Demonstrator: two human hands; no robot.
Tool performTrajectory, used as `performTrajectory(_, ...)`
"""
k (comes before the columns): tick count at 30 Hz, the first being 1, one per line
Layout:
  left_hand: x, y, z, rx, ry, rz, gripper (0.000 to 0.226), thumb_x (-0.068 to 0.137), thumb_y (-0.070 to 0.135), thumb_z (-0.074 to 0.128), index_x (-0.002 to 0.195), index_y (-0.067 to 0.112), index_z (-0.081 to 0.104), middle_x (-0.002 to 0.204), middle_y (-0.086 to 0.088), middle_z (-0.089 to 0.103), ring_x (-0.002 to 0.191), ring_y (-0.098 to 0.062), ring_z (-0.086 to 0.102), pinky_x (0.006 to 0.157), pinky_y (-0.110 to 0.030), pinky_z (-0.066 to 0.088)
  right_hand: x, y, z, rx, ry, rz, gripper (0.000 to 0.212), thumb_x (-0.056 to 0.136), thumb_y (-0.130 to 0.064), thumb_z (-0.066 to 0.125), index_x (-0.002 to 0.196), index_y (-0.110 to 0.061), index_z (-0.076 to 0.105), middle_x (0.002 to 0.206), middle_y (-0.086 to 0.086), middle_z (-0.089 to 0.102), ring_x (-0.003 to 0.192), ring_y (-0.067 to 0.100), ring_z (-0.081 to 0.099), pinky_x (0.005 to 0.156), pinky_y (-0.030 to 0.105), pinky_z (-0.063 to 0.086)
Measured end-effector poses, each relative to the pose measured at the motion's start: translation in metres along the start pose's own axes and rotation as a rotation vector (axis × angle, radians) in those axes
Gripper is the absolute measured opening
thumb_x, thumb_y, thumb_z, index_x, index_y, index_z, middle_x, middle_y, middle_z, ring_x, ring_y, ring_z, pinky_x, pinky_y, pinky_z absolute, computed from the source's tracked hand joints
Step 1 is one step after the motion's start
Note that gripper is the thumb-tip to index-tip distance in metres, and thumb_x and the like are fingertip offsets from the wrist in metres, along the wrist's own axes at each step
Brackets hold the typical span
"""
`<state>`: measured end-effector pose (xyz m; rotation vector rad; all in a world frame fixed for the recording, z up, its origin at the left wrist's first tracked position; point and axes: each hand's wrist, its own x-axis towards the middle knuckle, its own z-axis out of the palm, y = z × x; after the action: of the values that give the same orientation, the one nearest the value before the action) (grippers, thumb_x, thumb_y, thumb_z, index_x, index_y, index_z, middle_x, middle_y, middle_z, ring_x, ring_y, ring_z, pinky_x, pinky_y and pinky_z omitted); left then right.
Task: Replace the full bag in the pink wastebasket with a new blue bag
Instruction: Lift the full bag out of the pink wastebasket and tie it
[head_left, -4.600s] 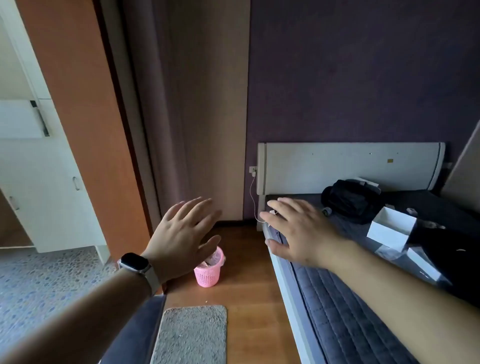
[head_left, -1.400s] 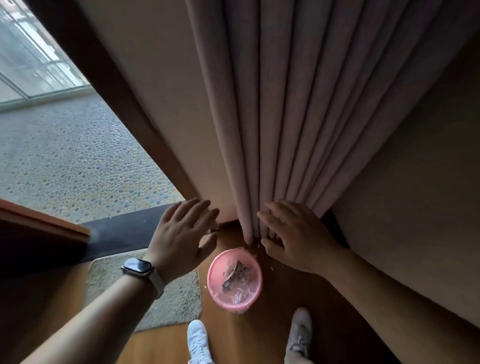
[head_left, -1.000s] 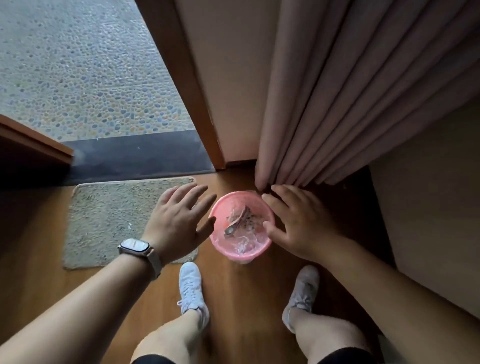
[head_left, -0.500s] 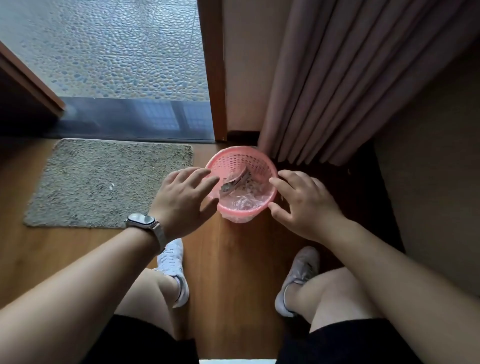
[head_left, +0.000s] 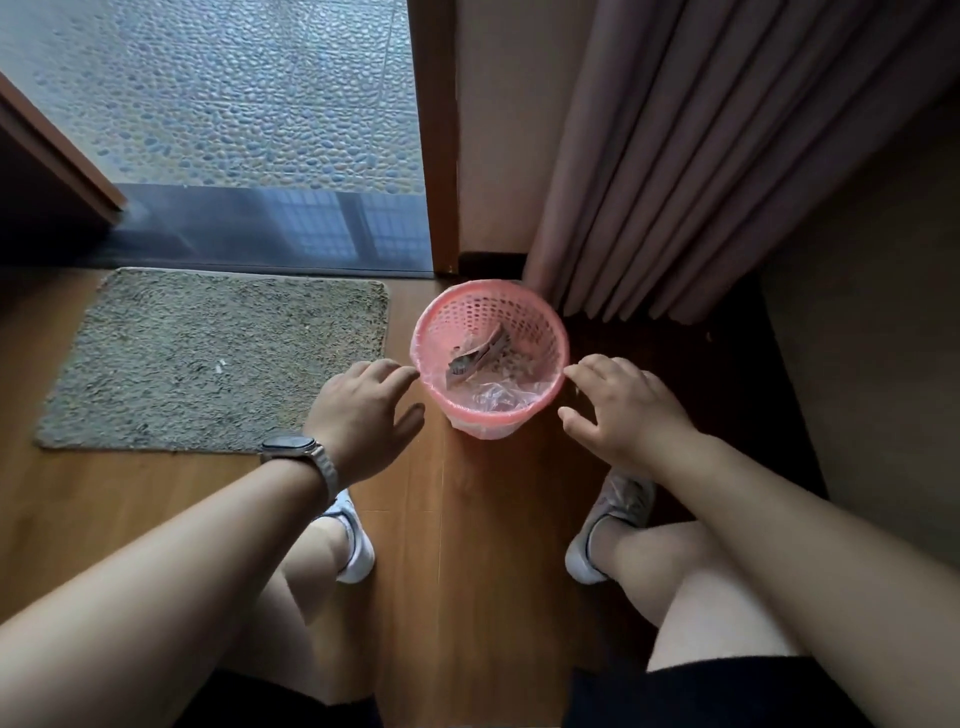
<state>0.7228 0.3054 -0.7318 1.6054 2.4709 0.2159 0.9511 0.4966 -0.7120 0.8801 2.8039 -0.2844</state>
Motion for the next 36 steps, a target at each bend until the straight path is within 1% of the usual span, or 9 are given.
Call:
performTrajectory(7, 0.058, -0.016, 0.09, -0.207, -0.166, -0.362, 0.044, 0.087, 0.046, 0.05, 0.125, 0.024, 0.052, 0.124, -0.004, 0.057, 0.116, -0.025, 0.054, 0.092, -0.039, 0.046, 0.095, 0.036, 0.044, 0.084, -0.091, 0.107, 0.055, 0.089, -0.053, 0.048, 0.133, -0.021, 0.044, 0.129, 0.0, 0.051, 0.115, 0.021, 0.049, 0.089, 0.039, 0.045)
performTrajectory(13, 0.066, -0.023, 0.163, -0.457, -0.325, -0.594, 0.044, 0.088, 0.046, 0.053, 0.122, 0.018, 0.055, 0.116, -0.005, 0.063, 0.103, -0.021, 0.06, 0.087, -0.034, 0.047, 0.151, 0.067, 0.09, 0.158, -0.172, 0.209, 0.052, 0.086, -0.046, 0.055, 0.13, -0.021, 0.043, 0.124, 0.007, 0.054, 0.11, 0.028, 0.054, 0.084, 0.04, 0.047)
performTrajectory(16, 0.064, -0.014, 0.184, -0.707, -0.417, -0.691, 0.046, 0.088, 0.044, 0.056, 0.127, 0.019, 0.052, 0.109, -0.001, 0.065, 0.095, -0.017, 0.062, 0.08, -0.031, 0.046, 0.165, 0.081, 0.11, 0.25, -0.181, 0.256, 0.049, 0.084, -0.044, 0.057, 0.126, -0.021, 0.045, 0.124, 0.008, 0.058, 0.108, 0.032, 0.057, 0.086, 0.041, 0.049)
performTrajectory(19, 0.062, -0.007, 0.195, -1.053, -0.444, -0.795, 0.047, 0.089, 0.038, 0.06, 0.131, 0.022, 0.047, 0.109, 0.0, 0.067, 0.095, -0.016, 0.066, 0.075, -0.031, 0.047, 0.166, 0.086, 0.124, 0.432, -0.125, 0.299, 0.05, 0.083, -0.033, 0.064, 0.128, -0.025, 0.045, 0.111, 0.002, 0.063, 0.095, 0.026, 0.061, 0.077, 0.032, 0.046)
performTrajectory(23, 0.061, 0.002, 0.202, -1.385, -0.421, -0.899, 0.053, 0.079, 0.039, 0.065, 0.126, 0.02, 0.051, 0.111, -0.002, 0.069, 0.095, -0.019, 0.068, 0.075, -0.032, 0.046, 0.163, 0.083, 0.137, 0.625, -0.004, 0.346, 0.053, 0.083, -0.016, 0.067, 0.131, -0.021, 0.047, 0.096, -0.004, 0.057, 0.075, 0.009, 0.053, 0.06, 0.01, 0.037)
performTrajectory(26, 0.059, 0.009, 0.206, -1.443, -0.373, -0.917, 0.026, 0.09, 0.025, 0.062, 0.114, 0.015, 0.059, 0.104, -0.004, 0.07, 0.09, -0.017, 0.067, 0.073, -0.03, 0.047, 0.164, 0.079, 0.143, 0.702, 0.018, 0.361, 0.054, 0.083, -0.012, 0.068, 0.132, -0.018, 0.047, 0.094, -0.002, 0.057, 0.075, 0.006, 0.052, 0.052, -0.002, 0.032)
performTrajectory(30, 0.056, 0.008, 0.202, -1.499, -0.273, -0.995, 0.017, 0.094, 0.018, 0.055, 0.109, 0.014, 0.06, 0.099, -0.004, 0.07, 0.088, -0.017, 0.067, 0.075, -0.031, 0.046, 0.161, 0.069, 0.148, 0.718, 0.013, 0.353, 0.055, 0.084, -0.016, 0.068, 0.133, -0.022, 0.045, 0.088, -0.008, 0.056, 0.074, 0.002, 0.055, 0.056, 0.008, 0.036)
performTrajectory(33, 0.056, 0.002, 0.189, -1.629, -0.184, -1.06, 0.014, 0.098, 0.015, 0.044, 0.104, 0.02, 0.056, 0.087, 0.001, 0.068, 0.087, -0.019, 0.066, 0.082, -0.037, 0.043, 0.158, 0.059, 0.152, 0.739, 0.03, 0.384, 0.056, 0.082, -0.017, 0.068, 0.133, -0.021, 0.045, 0.087, -0.007, 0.055, 0.079, 0.013, 0.058, 0.065, 0.022, 0.041)
performTrajectory(36, 0.061, -0.001, 0.172, -1.604, -0.072, -1.102, 0.02, 0.102, 0.019, 0.039, 0.09, 0.025, 0.054, 0.08, 0.003, 0.065, 0.079, -0.016, 0.067, 0.074, -0.033, 0.045, 0.153, 0.045, 0.152, 0.784, 0.02, 0.385, 0.059, 0.082, -0.016, 0.069, 0.135, -0.02, 0.042, 0.087, -0.008, 0.055, 0.078, 0.011, 0.055, 0.066, 0.021, 0.044)
